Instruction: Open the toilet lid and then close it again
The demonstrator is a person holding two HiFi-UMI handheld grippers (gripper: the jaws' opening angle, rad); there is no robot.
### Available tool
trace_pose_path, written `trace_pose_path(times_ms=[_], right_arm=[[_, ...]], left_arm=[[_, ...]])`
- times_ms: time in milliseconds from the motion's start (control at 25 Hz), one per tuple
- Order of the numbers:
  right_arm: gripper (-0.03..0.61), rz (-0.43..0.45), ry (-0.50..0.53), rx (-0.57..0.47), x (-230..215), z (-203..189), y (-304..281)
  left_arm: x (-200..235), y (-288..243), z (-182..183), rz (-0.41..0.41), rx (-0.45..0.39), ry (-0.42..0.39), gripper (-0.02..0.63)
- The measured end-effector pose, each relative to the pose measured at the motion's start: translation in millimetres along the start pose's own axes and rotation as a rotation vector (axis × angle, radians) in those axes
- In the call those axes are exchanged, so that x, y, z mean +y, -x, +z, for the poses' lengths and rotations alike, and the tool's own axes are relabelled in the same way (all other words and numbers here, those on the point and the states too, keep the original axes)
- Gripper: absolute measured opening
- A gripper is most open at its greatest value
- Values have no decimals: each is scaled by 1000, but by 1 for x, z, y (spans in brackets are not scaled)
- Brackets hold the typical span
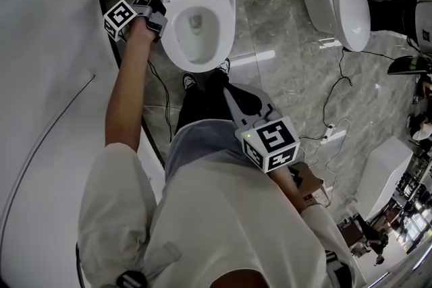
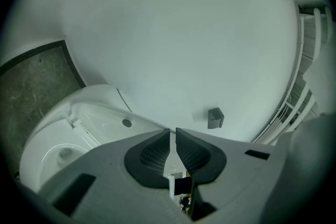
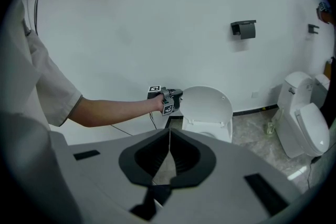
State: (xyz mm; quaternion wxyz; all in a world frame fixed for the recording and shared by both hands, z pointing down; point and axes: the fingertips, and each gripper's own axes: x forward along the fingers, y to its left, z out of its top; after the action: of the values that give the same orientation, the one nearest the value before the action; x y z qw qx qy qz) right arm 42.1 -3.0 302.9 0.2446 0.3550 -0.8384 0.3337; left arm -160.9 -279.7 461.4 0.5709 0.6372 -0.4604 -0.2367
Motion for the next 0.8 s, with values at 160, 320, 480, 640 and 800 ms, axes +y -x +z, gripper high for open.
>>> trace_pose_path(times_ms=[160, 320, 480, 640, 800], right_arm=[[11, -2, -9, 5, -4, 1, -2], [11, -9, -21, 6, -9, 4, -4], [11, -15, -28, 5, -11, 7, -6], [11, -19, -41, 8, -15, 8, -6], [11, -26, -53, 13, -20, 7, -7]], left_arm=[[-1, -9, 7, 2, 5, -7, 31], [-1, -18, 13, 5, 9, -17, 28], [0, -24, 21, 7, 5, -17, 26], [0, -32, 29, 15, 7, -10, 25], [0, -41, 35, 29, 22, -42, 25]])
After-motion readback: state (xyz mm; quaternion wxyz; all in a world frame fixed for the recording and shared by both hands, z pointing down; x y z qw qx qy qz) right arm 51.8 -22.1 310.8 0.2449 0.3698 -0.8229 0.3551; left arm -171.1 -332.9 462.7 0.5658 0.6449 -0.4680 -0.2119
